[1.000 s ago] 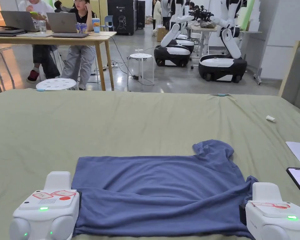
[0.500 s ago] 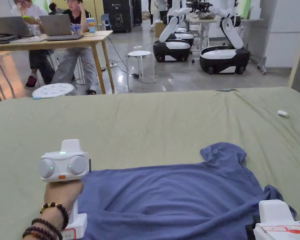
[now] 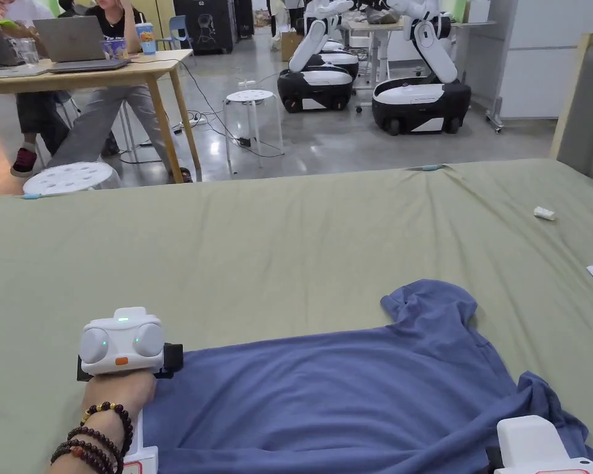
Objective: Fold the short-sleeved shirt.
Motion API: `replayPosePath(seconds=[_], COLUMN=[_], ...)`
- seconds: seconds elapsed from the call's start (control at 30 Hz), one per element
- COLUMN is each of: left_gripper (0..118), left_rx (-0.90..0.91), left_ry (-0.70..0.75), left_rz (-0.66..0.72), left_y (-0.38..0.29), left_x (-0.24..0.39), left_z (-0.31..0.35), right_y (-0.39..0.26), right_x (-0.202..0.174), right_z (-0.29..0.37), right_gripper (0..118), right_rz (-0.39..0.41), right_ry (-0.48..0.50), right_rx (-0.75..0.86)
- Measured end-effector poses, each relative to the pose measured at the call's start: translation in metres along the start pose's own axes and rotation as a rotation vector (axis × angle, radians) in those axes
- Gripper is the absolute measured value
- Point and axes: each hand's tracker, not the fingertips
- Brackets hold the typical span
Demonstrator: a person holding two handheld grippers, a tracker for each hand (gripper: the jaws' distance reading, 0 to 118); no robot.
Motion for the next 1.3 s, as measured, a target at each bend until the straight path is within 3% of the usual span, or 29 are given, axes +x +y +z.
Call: replayPosePath(seconds=[0.07,0.13,0.17,0.2,0.37,0.5,0.67,0.7,0.77,0.8,0.83,0.9,1.03,1.07,1.1,1.13,1.17,1.2,1.23,1.3], left_gripper=[70,55,38,5,1,1,1,1,1,1,1,1,1,1,1,1,1,1,1,1], left_rx=[-0.003,0.026,0.047,0.058,0.103,0.121,0.151,0.152,0.162,0.163,0.163,0.158,0.153,0.152,0.151,0.15,0.15,0.149,0.15,0.158], left_ry=[-0.112,-0.059,-0.068,-0.072,-0.037,-0.046,-0.053,-0.054,-0.054,-0.053,-0.056,-0.06,-0.058,-0.057,-0.056,-0.052,-0.049,-0.048,-0.044,-0.038], left_rz=[0.068,0.056,0.005,-0.008,-0.016,-0.026,-0.021,-0.017,-0.009,-0.006,-0.007,0.0,0.002,-0.001,-0.003,-0.003,-0.005,-0.008,-0.012,-0.016], left_y=[-0.006,-0.007,-0.008,-0.009,-0.014,-0.018,-0.02,-0.02,-0.021,-0.021,-0.021,-0.021,-0.021,-0.022,-0.023,-0.023,-0.023,-0.024,-0.025,-0.027], left_x=[-0.003,0.002,0.005,0.009,0.017,0.019,0.018,0.018,0.016,0.015,0.014,0.013,0.015,0.016,0.017,0.017,0.018,0.018,0.019,0.019], left_z=[-0.005,0.002,0.003,0.007,0.025,0.039,0.049,0.051,0.052,0.053,0.055,0.054,0.05,0.049,0.047,0.047,0.046,0.046,0.047,0.05], right_y=[0.0,0.001,0.001,0.002,0.022,0.082,0.154,0.162,0.175,0.178,0.182,0.185,0.176,0.172,0.167,0.162,0.161,0.163,0.164,0.164], right_x=[0.0,0.001,0.001,0.002,0.01,0.018,0.038,0.041,0.047,0.049,0.052,0.057,0.065,0.065,0.064,0.062,0.058,0.053,0.05,0.046], right_z=[-0.001,-0.003,-0.004,-0.004,-0.012,-0.045,-0.119,-0.134,-0.163,-0.174,-0.183,-0.2,-0.23,-0.234,-0.237,-0.234,-0.228,-0.221,-0.216,-0.204], right_gripper=[0,0,0,0,0,0,3,22,86,110,112,99,93,86,71,60,51,20,2,2], right_rz=[0.019,0.032,0.033,0.032,0.013,0.01,-0.093,-0.092,-0.079,-0.07,-0.069,-0.072,-0.1,-0.101,-0.101,-0.129,-0.123,-0.094,-0.06,-0.081], right_ry=[-0.001,-0.005,-0.005,-0.005,-0.006,-0.036,0.028,0.019,-0.007,-0.041,-0.051,-0.068,-0.084,-0.087,-0.077,-0.007,-0.043,-0.07,-0.07,-0.083], right_rx=[-0.001,-0.006,-0.005,-0.005,0.005,0.065,-0.015,-0.036,-0.107,-0.12,-0.121,-0.141,-0.243,-0.256,-0.268,-0.237,-0.224,-0.199,-0.18,-0.171])
